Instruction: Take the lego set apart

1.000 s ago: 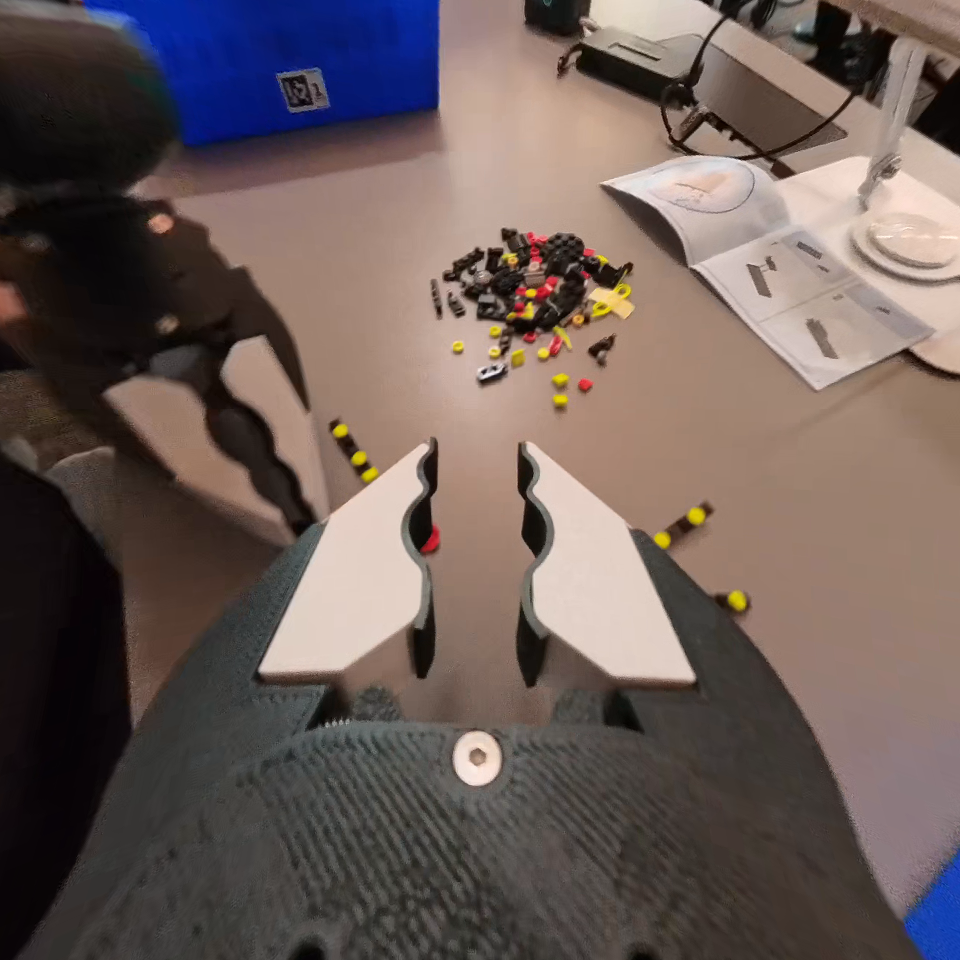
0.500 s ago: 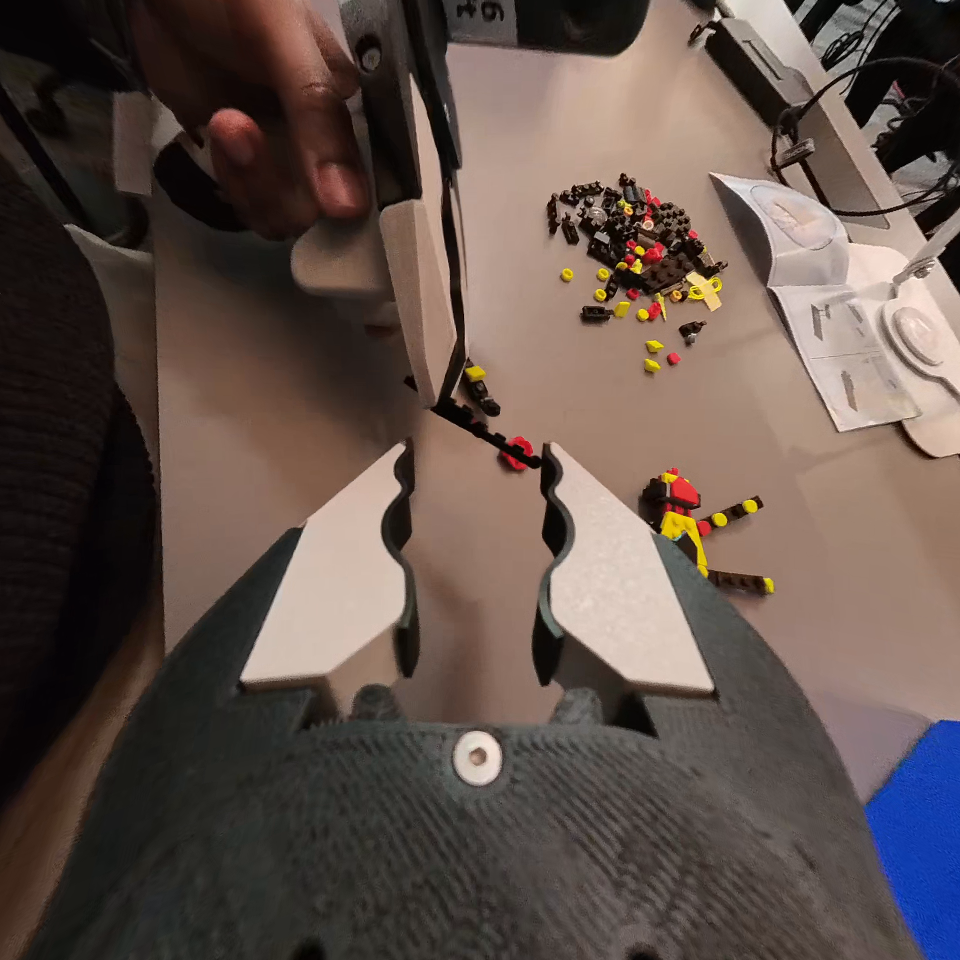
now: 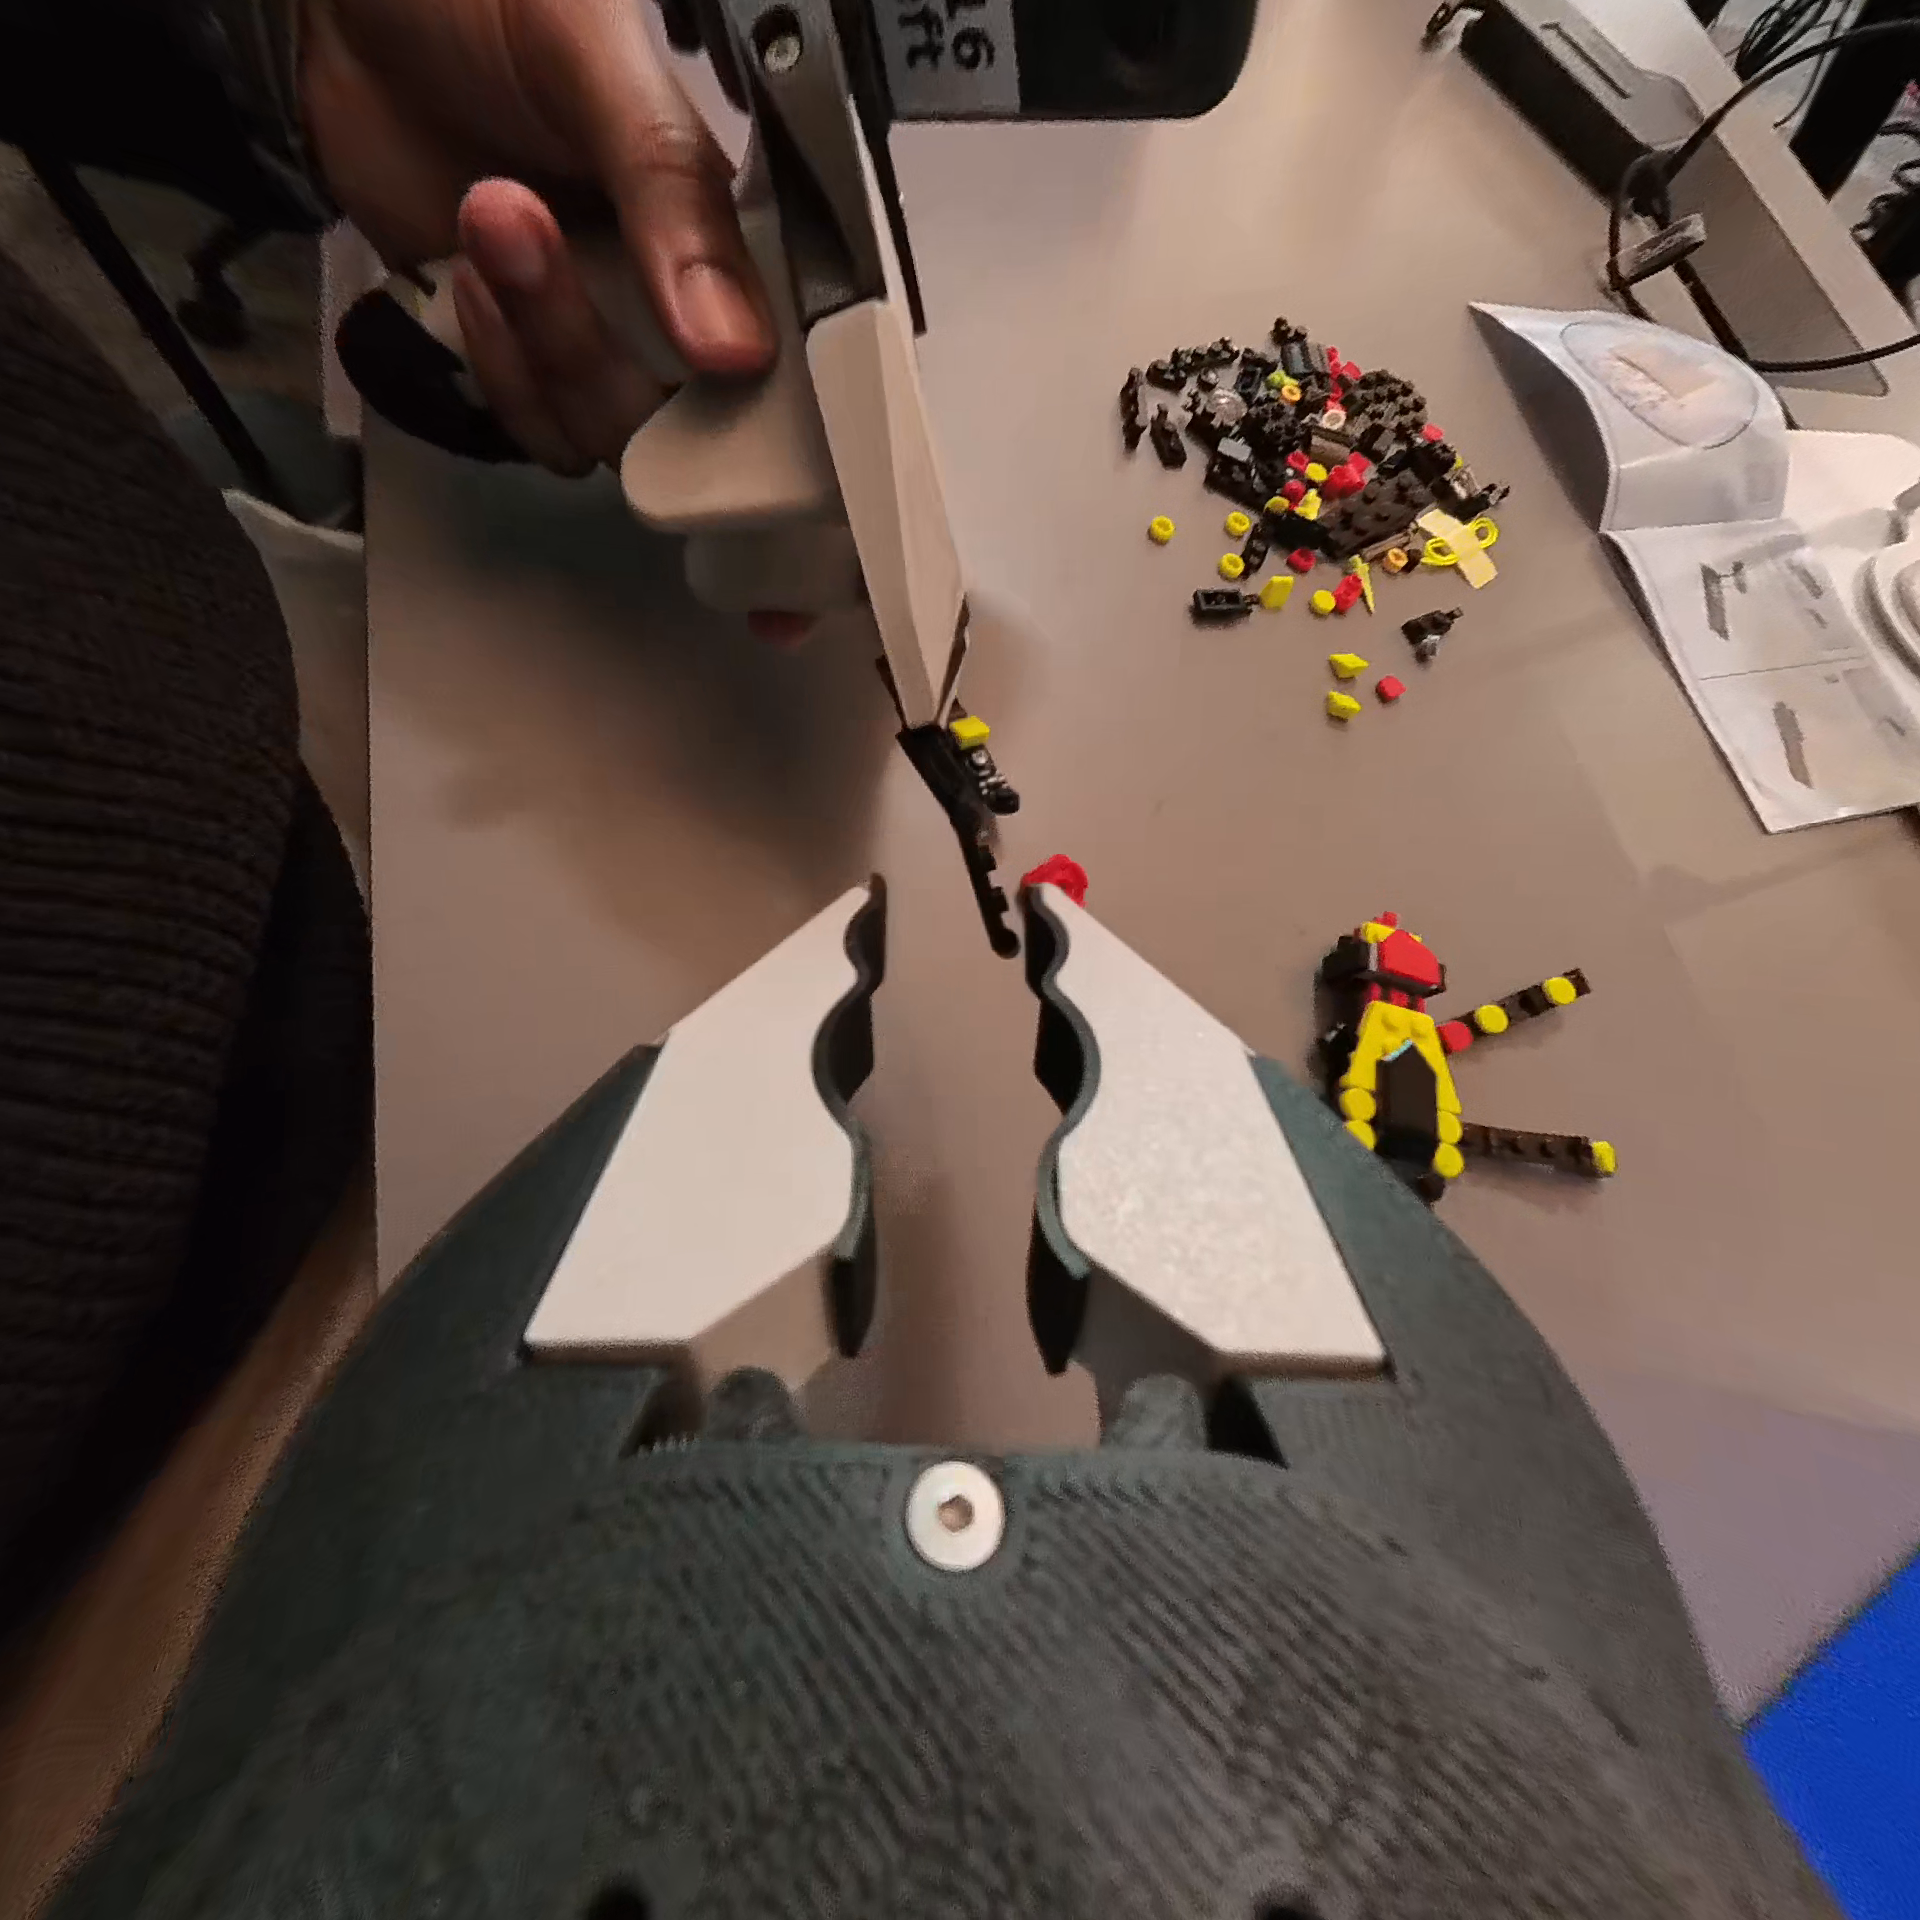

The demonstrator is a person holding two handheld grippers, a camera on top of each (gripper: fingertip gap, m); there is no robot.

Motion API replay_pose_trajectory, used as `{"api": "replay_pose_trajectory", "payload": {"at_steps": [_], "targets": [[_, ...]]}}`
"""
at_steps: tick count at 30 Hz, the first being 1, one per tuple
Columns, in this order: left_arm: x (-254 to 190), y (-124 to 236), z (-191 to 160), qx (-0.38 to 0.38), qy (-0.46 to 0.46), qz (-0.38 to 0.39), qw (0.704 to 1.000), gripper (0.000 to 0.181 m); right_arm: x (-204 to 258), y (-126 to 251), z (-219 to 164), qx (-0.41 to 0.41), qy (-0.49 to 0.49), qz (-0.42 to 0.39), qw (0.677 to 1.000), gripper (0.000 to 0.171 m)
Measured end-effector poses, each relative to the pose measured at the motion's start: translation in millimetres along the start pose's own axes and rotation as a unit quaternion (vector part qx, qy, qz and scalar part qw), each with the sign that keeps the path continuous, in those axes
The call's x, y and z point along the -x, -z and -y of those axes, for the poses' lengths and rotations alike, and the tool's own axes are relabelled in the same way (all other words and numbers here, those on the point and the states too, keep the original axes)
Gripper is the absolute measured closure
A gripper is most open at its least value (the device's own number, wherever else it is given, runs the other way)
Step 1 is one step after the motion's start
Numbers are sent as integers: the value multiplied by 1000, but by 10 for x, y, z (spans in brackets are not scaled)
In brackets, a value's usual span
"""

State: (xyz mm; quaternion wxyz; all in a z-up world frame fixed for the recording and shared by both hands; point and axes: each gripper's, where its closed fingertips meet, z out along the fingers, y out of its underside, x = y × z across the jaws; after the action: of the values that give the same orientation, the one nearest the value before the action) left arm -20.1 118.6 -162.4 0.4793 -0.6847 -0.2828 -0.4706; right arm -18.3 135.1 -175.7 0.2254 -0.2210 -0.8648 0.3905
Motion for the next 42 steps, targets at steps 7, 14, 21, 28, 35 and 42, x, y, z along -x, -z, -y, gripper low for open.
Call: {"api": "replay_pose_trajectory", "payload": {"at_steps": [7, 14, 21, 28, 35, 42], "targets": [[-12, -12, -7, 0, 10, -9, 1000, 176, 9, -16, 73, -24, -20, 4, 1000, 137], [-23, -28, -67, 19, -21, 0, 1000, 176, 30, -69, -40, 20, 30, -13, 999, 167], [-1, -84, -131, 55, -231, 102, 966, 141, 79, -86, -95, 36, -18, 19, 999, 168], [98, -149, -278, 116, -425, 194, 877, 174, 261, -104, -76, 39, -39, 72, 996, 168], [-93, -181, -244, 113, -464, 189, 858, 172, 257, 112, 70, -4, -87, 137, 987, 167], [30, 330, 28, 81, -426, 201, 879, 173, -106, 362, -417, 65, -82, 61, 993, 167]]}}
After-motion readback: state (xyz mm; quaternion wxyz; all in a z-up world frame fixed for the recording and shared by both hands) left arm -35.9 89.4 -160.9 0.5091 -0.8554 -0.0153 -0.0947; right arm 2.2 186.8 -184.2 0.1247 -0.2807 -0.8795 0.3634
